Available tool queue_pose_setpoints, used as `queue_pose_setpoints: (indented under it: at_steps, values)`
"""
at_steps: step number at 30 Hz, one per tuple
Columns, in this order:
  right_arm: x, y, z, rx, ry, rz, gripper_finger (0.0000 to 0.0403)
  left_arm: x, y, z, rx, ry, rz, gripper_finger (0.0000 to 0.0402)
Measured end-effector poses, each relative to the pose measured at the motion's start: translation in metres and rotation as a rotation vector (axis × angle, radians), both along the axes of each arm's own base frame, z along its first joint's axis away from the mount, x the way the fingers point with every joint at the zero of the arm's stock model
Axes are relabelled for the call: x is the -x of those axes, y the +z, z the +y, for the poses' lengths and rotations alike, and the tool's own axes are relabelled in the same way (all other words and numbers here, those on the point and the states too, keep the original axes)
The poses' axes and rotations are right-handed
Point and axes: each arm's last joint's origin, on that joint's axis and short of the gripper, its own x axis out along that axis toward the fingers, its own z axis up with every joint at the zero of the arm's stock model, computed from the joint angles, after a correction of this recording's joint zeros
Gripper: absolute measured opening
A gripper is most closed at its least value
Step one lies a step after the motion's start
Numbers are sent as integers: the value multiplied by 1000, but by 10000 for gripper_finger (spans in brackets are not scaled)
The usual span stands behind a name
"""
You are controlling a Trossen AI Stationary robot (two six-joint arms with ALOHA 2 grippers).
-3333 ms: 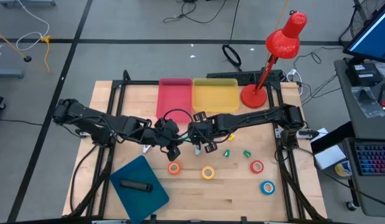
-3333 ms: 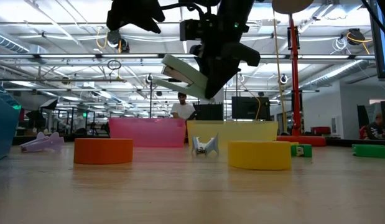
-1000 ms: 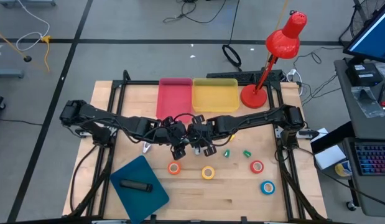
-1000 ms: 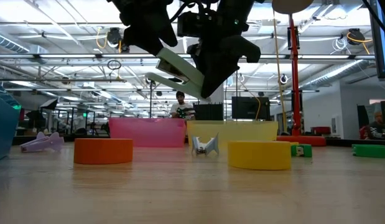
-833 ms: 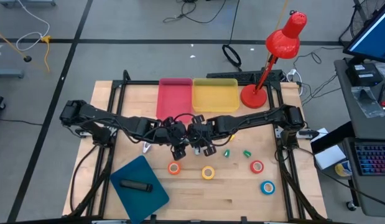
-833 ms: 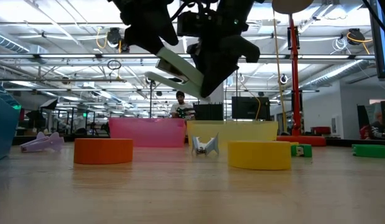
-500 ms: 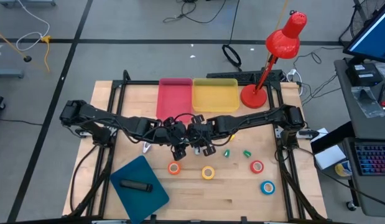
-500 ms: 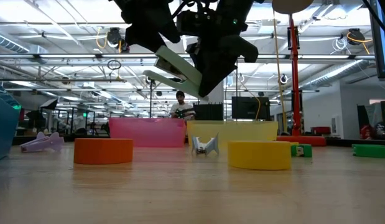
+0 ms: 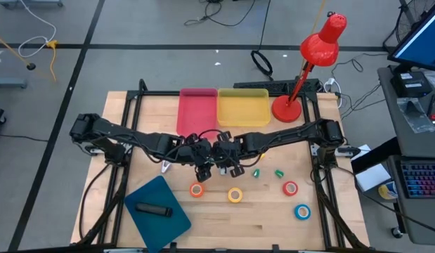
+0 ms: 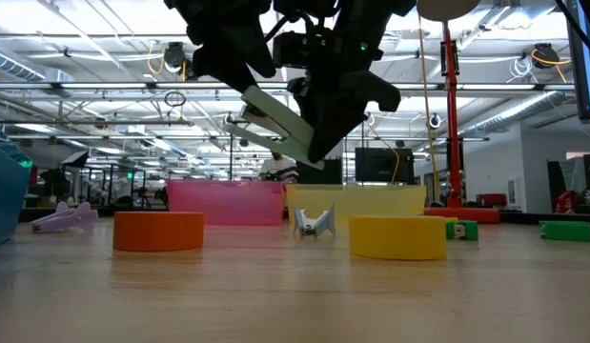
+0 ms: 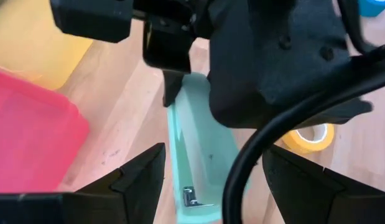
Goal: Pick and place Stapler, Stapler remover, tape
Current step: Put the large light green stapler into the blue bin
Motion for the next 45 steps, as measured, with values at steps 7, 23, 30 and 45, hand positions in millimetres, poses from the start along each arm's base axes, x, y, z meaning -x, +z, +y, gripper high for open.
queue_pose_setpoints:
  at_steps: [7, 23, 30, 45]
  values:
    - [0, -1, 0, -3, -10, -3, 119, -3, -2, -4, 34, -5, -14, 269]
    - [0, -1, -1, 34, -44, -9, 119, -2, -3, -7, 26, -29, 2, 269]
    - [2, 4, -1, 29, -42, -13, 119, 1, -6, -8, -38, -22, 42, 269]
    - [4, 12, 0, -27, -47, -44, 119, 3, -7, -7, -135, 6, 55, 269]
